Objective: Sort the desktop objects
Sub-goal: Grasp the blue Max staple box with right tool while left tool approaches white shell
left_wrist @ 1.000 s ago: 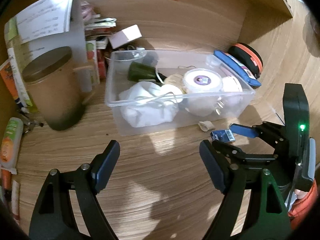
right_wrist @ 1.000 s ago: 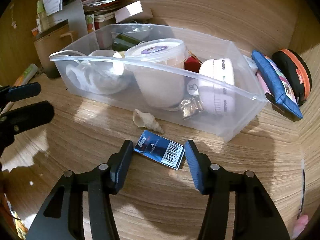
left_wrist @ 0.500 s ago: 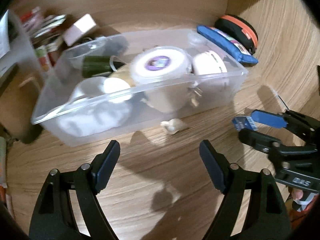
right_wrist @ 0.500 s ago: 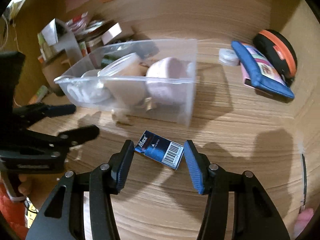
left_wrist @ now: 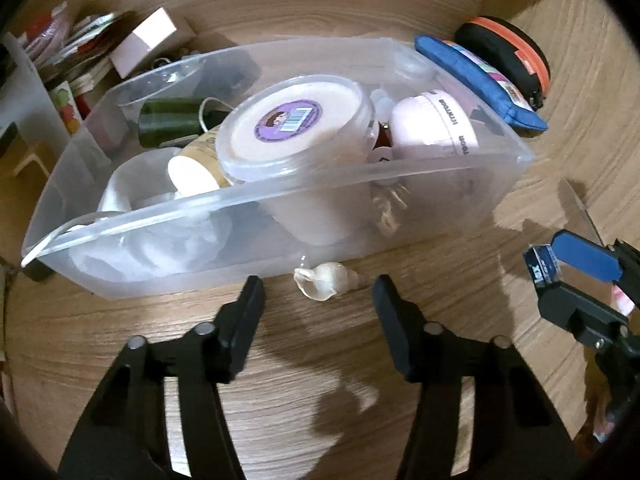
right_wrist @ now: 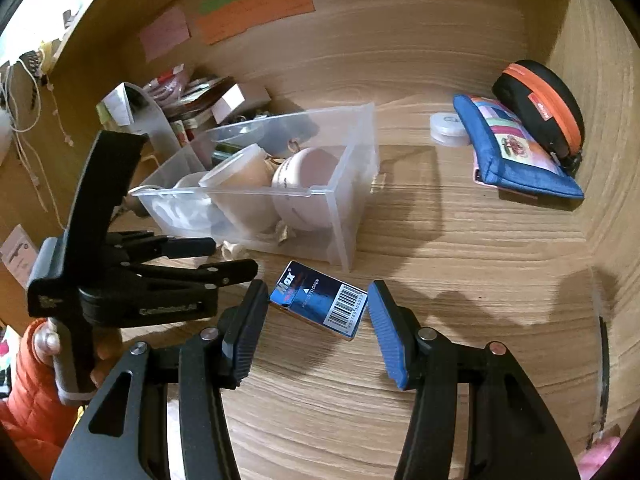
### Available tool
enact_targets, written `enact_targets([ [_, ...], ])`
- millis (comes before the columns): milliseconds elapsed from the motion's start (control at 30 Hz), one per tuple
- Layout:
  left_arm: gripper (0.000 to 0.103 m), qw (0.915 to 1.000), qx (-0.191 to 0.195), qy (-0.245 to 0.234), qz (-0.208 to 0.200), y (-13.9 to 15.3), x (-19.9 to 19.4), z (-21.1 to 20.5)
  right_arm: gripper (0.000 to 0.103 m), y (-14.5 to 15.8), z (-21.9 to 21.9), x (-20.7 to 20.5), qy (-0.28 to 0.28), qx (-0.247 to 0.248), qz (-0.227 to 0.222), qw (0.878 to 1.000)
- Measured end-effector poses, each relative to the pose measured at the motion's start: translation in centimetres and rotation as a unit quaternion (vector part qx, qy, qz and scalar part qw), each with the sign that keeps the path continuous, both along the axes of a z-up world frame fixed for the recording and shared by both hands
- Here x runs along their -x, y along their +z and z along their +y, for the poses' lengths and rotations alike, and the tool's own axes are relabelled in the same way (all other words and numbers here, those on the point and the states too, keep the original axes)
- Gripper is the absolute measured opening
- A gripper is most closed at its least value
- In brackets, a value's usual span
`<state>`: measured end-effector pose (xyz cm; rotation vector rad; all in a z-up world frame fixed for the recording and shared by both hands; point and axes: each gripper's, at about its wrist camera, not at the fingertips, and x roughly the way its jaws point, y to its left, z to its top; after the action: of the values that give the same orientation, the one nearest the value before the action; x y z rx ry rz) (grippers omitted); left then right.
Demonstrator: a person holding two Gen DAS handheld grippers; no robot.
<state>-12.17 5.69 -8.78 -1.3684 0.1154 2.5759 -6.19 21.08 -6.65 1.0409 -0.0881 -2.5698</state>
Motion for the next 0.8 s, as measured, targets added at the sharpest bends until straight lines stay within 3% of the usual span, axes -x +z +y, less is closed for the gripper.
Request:
enact_targets([
  [67,0.036,1.0,-0.004,0.005,0.0,0.1,0.0,0.2,0.048,-0.1,-0.1,0.0,0.004,0.002,0.001,1.0],
  [167,0.033,1.0,-0.005,0.001,0.004,0.0,-0.2,0.6,0.048,-0.2,-0.2,0.0,0.008,0.009,-0.002,1.0],
  [233,0.024,1.0,0.003,-0.005,0.007,0.0,-0.4,0.8,0.048,-0.3,-0.2,-0.1,0.007,0.01,-0.003,1.0],
  [367,0.023,0.9997,-0.02,-0.013,-0.002,0.2,-0.9,0.0,0.048,-0.2,-0.4,-0.1,0.008,0.01,-0.002,1.0],
  [467,0.009,0.9994,-0.031,-0.014,-0.007,0.3,-1.2,-0.7,0.048,0.0,-0.6,-0.1,0.008,0.007,-0.001,1.0],
  [800,0.01,0.999,-0.015,-0.038,0.018,1.3,-2.4,-0.9,0.048,0.4,-1.8,0.0,0.012,0.002,0.003,1.0],
])
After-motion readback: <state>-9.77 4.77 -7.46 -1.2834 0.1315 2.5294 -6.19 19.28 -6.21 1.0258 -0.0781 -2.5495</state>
